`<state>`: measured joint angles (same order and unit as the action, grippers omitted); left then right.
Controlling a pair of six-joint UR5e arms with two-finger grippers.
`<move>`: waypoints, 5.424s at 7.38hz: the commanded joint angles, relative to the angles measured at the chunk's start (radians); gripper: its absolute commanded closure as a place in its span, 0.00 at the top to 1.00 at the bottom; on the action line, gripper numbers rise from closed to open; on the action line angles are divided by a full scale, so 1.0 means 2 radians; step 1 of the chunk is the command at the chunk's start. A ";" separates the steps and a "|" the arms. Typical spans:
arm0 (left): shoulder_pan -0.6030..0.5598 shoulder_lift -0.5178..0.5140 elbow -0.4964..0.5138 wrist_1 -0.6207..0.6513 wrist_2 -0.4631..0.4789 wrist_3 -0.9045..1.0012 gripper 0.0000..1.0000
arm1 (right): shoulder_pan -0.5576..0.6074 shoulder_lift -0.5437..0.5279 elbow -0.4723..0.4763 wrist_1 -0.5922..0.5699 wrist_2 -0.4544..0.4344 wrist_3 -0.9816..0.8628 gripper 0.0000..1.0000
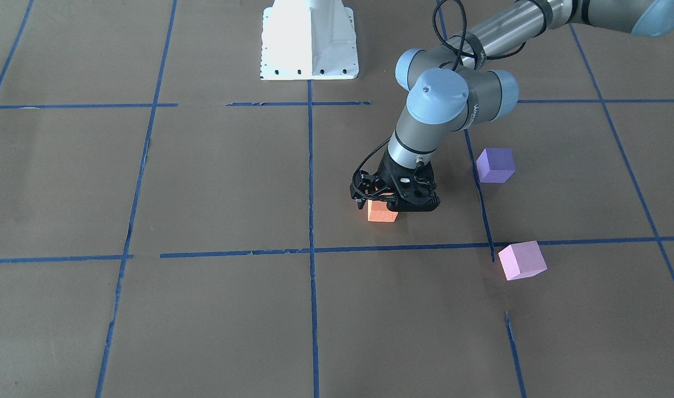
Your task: Arrange blocks in a line
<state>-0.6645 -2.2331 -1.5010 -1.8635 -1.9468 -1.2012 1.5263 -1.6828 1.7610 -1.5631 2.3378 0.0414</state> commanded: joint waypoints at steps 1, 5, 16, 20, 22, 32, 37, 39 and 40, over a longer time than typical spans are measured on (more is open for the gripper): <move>0.009 0.001 0.007 0.001 0.016 0.000 1.00 | 0.000 0.000 -0.001 0.000 0.001 0.000 1.00; 0.028 0.013 0.016 -0.002 0.021 0.006 1.00 | 0.000 0.000 0.000 0.000 0.000 0.000 1.00; -0.107 0.185 -0.040 -0.002 -0.078 0.192 0.20 | 0.000 0.000 -0.001 0.000 0.000 0.000 1.00; -0.106 0.179 -0.033 -0.001 -0.078 0.183 1.00 | 0.000 0.000 0.000 0.000 0.000 0.000 1.00; -0.156 0.179 -0.046 0.004 -0.100 0.193 1.00 | 0.000 0.000 0.000 0.000 0.000 0.000 1.00; -0.459 0.260 -0.007 0.182 -0.177 0.690 1.00 | 0.000 0.000 0.000 0.000 0.000 0.000 1.00; -0.458 0.274 -0.009 0.179 -0.172 0.690 1.00 | 0.000 0.000 0.000 0.000 0.000 0.000 1.00; -0.458 0.274 -0.010 0.179 -0.172 0.691 1.00 | 0.000 0.000 -0.001 0.000 0.000 0.000 1.00; -0.458 0.274 -0.008 0.179 -0.172 0.692 1.00 | 0.000 0.000 0.000 0.000 0.000 0.000 1.00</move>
<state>-1.5800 -1.6862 -1.5183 -1.5048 -2.2918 0.1815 1.5263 -1.6828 1.7604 -1.5631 2.3378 0.0414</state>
